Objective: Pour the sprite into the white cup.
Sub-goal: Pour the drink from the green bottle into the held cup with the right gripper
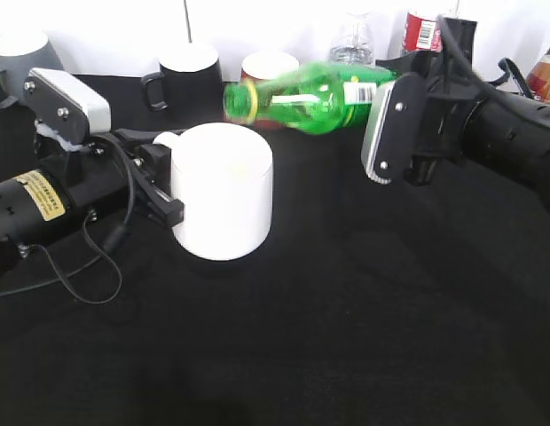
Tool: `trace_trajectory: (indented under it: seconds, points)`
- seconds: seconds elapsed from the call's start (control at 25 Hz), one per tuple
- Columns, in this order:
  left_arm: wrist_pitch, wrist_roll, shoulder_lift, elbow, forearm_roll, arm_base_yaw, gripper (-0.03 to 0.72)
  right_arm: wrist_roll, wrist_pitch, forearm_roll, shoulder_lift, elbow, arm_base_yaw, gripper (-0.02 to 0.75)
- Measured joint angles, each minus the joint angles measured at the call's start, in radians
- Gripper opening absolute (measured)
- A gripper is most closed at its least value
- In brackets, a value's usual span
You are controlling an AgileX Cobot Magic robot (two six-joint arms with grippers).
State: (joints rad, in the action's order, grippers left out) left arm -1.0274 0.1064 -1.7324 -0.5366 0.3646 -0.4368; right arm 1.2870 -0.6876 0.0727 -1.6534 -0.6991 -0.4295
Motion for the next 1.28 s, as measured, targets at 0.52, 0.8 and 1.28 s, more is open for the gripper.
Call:
trace_trajectory:
  seconds: [0.52, 0.8, 1.28]
  points:
    - [0.029, 0.0, 0.0, 0.0, -0.012, 0.0, 0.064, 0.198, -0.001, -0.058, 0.0, -0.019, 0.0, 0.386]
    - [0.031, 0.0, 0.0, 0.0, -0.012, 0.0, 0.064, 0.264, -0.001, -0.058, 0.0, -0.021, 0.0, 0.384]
    - [0.04, 0.0, 0.0, 0.0, -0.004, 0.0, 0.064, 0.299, -0.037, -0.058, 0.0, -0.024, 0.0, 0.384]
